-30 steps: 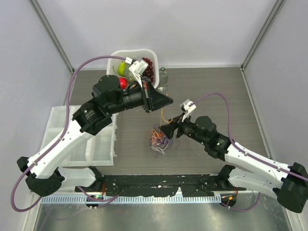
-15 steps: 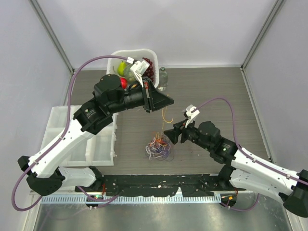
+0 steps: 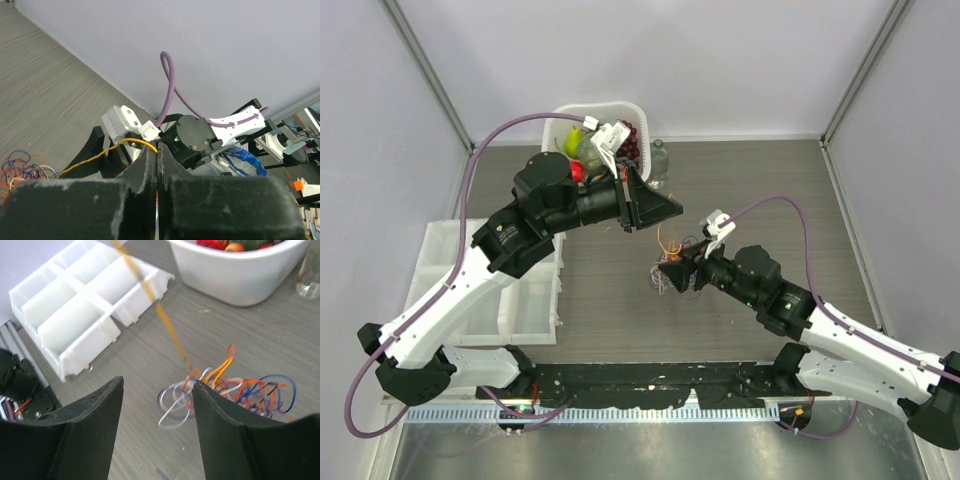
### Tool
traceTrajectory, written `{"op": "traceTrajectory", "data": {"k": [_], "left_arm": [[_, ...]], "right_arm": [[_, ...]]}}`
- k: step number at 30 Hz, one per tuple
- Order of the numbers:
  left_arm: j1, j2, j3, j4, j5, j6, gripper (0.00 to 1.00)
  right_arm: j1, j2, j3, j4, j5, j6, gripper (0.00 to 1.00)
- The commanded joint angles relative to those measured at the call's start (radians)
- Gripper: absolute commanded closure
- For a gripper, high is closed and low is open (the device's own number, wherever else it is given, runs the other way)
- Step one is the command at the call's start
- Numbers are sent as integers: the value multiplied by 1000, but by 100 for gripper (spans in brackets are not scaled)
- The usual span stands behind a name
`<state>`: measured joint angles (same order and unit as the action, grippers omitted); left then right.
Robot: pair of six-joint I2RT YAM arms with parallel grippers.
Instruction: Untangle the cables
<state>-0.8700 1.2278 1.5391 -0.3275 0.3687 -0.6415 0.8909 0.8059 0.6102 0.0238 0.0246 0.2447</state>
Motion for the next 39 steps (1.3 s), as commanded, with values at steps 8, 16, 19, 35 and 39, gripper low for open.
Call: {"op": "traceTrajectory", "data": {"k": [8, 16, 19, 35, 39], "left_arm": [[0, 22, 141, 91, 110, -58, 100], [0, 71, 393, 62, 116, -37, 100], [0, 90, 519, 21, 105, -17, 100], [-1, 79, 649, -125, -39, 117, 100], [0, 65, 546, -127, -53, 123, 100]], "right_arm": [[6, 205, 47, 304, 314, 16, 57], [3, 407, -178, 585, 394, 125, 69], [3, 519, -168, 550, 425, 163, 69], [-190, 230, -218, 362, -49, 110, 35], [-136, 112, -109, 197, -165, 76, 29]]}}
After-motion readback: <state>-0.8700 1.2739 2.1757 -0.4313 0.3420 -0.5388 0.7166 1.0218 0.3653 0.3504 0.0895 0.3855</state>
